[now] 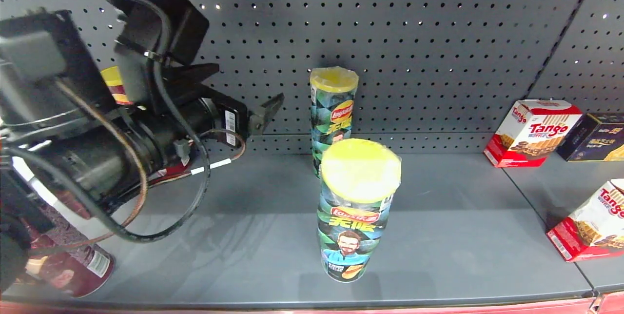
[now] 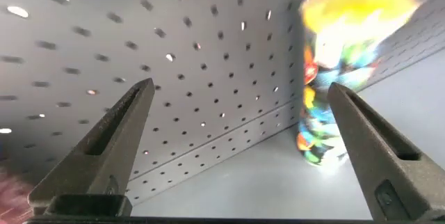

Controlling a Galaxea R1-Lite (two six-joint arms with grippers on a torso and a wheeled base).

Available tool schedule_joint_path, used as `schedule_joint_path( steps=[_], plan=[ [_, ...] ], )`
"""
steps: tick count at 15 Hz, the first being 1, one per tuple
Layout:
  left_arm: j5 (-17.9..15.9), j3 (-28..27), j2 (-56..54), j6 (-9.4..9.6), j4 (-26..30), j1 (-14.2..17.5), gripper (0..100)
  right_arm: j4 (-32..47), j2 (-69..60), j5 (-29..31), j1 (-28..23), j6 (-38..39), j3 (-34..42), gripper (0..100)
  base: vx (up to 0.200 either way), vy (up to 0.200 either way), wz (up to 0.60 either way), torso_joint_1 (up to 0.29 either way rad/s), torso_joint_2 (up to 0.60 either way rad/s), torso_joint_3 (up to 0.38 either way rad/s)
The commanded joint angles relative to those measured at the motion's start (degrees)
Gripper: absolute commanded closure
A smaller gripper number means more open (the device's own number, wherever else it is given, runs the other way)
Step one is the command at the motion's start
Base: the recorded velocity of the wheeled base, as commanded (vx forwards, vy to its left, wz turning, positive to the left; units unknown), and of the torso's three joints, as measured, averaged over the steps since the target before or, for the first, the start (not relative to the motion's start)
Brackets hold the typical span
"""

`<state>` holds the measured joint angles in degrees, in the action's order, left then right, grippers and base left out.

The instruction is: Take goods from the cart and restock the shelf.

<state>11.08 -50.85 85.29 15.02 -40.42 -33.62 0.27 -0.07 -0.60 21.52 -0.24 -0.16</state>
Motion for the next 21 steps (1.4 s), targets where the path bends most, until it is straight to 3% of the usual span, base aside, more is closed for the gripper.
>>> schedule_joint_path(
  steps=[1, 5, 7, 10, 11, 13, 16, 17, 19, 21],
  plan=[
    [0.0, 2.9, -8.0, -0.69, 0.2, -2.4, 0, 0.0, 0.1, 0.0, 0.0, 0.0, 0.0, 0, 0.0, 0.0, 0.0, 0.0, 0.0, 0.0],
    [0.1, 8.6, -20.2, -0.34, 0.3, -7.8, 0, 0.0, 0.1, 0.0, 0.0, 0.0, 0.0, 0, 0.0, 0.0, 0.0, 0.0, 0.0, 0.0],
    [0.1, 16.4, -29.3, -0.25, 0.4, -10.9, 0, 0.0, 0.1, 0.0, 0.0, 0.0, 0.0, 0, 0.0, 0.0, 0.0, 0.0, 0.0, 0.0],
    [-0.1, 26.4, -41.7, 1.42, 0.1, -10.1, 0, 0.0, 0.1, 0.0, 0.0, 0.0, 0.0, 0, 0.0, 0.0, 0.0, 0.0, 0.0, 0.0],
    [-0.1, 27.4, -42.8, 1.42, -0.1, -9.9, 0, 0.0, 0.1, 0.0, 0.0, 0.0, 0.0, 0, 0.0, 0.0, 0.0, 0.0, 0.0, 0.0],
    [-0.1, 33.2, -49.5, 1.5, -1.9, -3.0, 0, 0.0, 0.1, 0.0, 0.0, 0.0, 0.0, 0, 0.0, 0.0, 0.0, 0.0, 0.0, 0.0],
    [-0.2, 39.7, -61.4, 0.89, -3.6, 10.7, 0, 0.0, 0.1, 0.0, 0.0, 0.0, 0.0, 0, 0.0, 0.0, 0.0, 0.0, 0.0, 0.0],
    [-0.2, 42.0, -65.9, -0.08, -3.5, 14.5, 0, 0.0, 0.1, 0.0, 0.0, 0.0, 0.0, 0, 0.0, 0.0, 0.0, 0.0, 0.0, 0.0],
    [-0.2, 46.4, -73.9, -3.94, -2.9, 24.0, 0, 0.0, 0.1, 0.0, 0.0, 0.0, 0.0, 0, 0.0, 0.0, 0.0, 0.0, 0.0, 0.0],
    [-0.2, 50.8, -78.5, -7.11, -2.0, 29.6, 0, 0.0, 0.1, 0.0, 0.0, 0.0, 0.1, 0, 0.0, 0.0, 0.0, 0.0, 0.0, 0.0]
  ],
)
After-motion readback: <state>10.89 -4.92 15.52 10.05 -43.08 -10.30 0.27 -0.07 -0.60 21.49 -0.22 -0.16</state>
